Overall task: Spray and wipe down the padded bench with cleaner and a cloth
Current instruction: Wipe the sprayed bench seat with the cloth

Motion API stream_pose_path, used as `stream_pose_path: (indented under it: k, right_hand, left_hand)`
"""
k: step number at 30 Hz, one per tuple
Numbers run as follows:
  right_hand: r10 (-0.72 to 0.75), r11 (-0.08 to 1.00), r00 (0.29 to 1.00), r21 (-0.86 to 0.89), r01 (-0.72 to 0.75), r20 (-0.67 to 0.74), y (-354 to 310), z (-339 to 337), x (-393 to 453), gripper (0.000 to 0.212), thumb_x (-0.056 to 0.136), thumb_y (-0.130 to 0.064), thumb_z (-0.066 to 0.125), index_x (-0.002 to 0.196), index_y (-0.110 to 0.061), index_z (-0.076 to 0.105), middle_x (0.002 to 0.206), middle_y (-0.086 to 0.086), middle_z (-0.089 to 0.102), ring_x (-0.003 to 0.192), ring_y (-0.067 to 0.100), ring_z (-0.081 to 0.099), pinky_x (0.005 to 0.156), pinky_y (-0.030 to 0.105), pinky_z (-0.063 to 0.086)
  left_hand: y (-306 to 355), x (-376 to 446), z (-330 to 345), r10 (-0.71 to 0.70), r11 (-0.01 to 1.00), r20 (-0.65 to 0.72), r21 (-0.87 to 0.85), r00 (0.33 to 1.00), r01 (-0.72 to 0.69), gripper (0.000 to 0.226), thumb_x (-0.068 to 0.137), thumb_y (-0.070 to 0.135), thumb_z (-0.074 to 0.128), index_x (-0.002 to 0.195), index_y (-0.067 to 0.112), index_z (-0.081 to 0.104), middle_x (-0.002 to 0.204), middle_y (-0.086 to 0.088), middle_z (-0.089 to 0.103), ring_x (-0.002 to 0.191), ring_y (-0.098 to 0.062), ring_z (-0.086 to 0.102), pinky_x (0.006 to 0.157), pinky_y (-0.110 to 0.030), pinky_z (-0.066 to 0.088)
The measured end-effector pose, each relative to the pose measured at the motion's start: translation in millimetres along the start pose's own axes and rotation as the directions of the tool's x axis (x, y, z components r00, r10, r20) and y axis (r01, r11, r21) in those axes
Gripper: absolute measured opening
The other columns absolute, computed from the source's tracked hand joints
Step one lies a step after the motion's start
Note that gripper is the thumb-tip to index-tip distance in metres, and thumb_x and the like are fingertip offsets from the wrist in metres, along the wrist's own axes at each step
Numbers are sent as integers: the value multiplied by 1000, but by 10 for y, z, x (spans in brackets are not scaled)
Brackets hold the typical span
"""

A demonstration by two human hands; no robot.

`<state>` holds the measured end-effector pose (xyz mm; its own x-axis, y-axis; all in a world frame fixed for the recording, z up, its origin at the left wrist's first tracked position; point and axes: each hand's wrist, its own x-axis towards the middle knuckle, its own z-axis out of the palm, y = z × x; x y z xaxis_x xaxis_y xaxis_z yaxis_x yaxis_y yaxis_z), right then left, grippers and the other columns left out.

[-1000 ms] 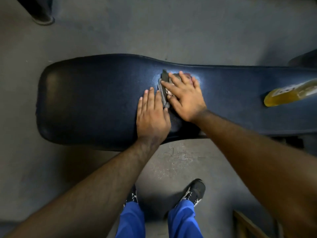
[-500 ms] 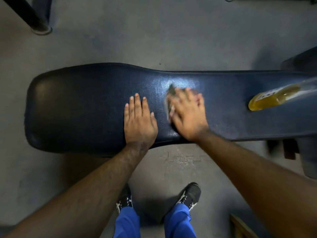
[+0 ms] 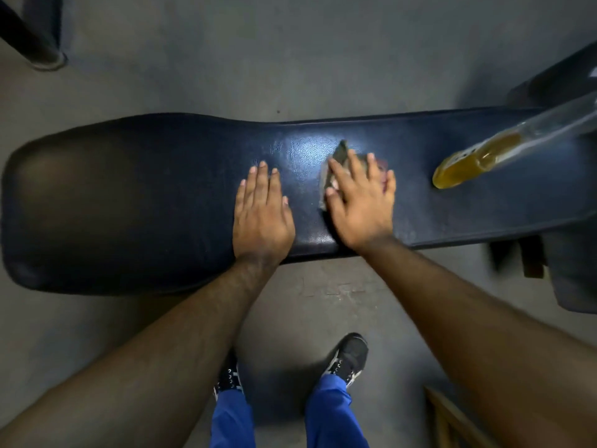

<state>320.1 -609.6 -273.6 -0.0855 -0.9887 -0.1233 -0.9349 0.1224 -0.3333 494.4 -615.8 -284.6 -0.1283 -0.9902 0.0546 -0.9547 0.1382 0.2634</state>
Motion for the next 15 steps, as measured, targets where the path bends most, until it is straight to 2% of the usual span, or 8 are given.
stream_pose_path:
  k: [1, 3, 4, 7, 8, 11, 12, 15]
  right_hand:
    - [-52, 999, 998, -10, 52, 24, -102, 10, 62, 56, 95, -45, 36, 150, -36, 40, 164, -1, 28, 154, 28, 14, 121, 61, 6]
    - [-256, 966, 964, -25, 259, 74, -99, 31, 211, 56, 94, -45, 35, 149, -38, 40, 163, -3, 30, 153, 28, 17, 122, 59, 6]
    - [-272, 961, 959, -23, 275, 77, -32, -6, 318, 56, 94, -44, 35, 149, -38, 40, 163, -3, 30, 153, 28, 17, 122, 58, 5]
    - [40, 998, 999, -58, -40, 10, 74, -60, 590, 58, 95, -43, 38, 153, -37, 33, 166, -1, 23, 154, 28, 12, 121, 57, 3]
    - [64, 996, 998, -64, -62, 17, 51, -54, 600, 59, 96, -43, 40, 154, -36, 31, 166, 0, 21, 155, 29, 10, 120, 58, 2]
    - [-254, 964, 962, -55, 260, 103, 48, -81, 483, 59, 95, -43, 41, 153, -37, 33, 165, 0, 25, 154, 29, 13, 122, 60, 5]
    - [-309, 948, 944, -45, 316, 118, 97, -102, 468, 59, 94, -43, 41, 152, -37, 35, 164, -1, 28, 154, 29, 15, 122, 60, 7]
    - [-252, 962, 963, -87, 260, 92, 136, -97, 475, 58, 94, -44, 40, 151, -39, 35, 163, -2, 30, 153, 28, 18, 122, 60, 10]
  left_hand:
    - [4, -8, 4, 2, 1000, 0, 19, 1000, -2, 55, 96, 25, 35, 146, 3, 40, 156, -16, 33, 147, -27, 26, 122, -42, 16]
    - [11, -9, 2, 2, 999, -4, 43, 1000, -2, 54, 97, 25, 34, 146, 3, 40, 156, -16, 33, 147, -27, 26, 122, -42, 16]
    - [11, -5, 6, 3, 999, -1, 44, 1000, -3, 54, 97, 25, 35, 146, 3, 40, 156, -16, 33, 147, -27, 26, 122, -42, 16]
    - [12, -6, 8, -5, 999, -4, 52, 1000, 5, 54, 97, 25, 36, 146, 4, 40, 156, -15, 34, 147, -27, 26, 121, -42, 17]
    - [19, -7, 6, -5, 998, 4, 57, 1000, 5, 54, 98, 26, 36, 147, 4, 39, 156, -15, 33, 147, -27, 26, 121, -43, 17]
    - [30, -1, -26, -15, 998, 37, 70, 999, 12, 56, 99, 29, 33, 149, 4, 36, 157, -15, 30, 148, -26, 23, 122, -43, 16]
    - [34, 4, -38, -19, 997, 49, 76, 999, 15, 57, 99, 30, 32, 149, 5, 35, 158, -15, 29, 148, -26, 22, 122, -43, 15]
    - [44, 6, -49, -20, 995, 81, 96, 997, 13, 58, 99, 32, 32, 151, 5, 32, 159, -14, 26, 149, -26, 19, 122, -43, 14]
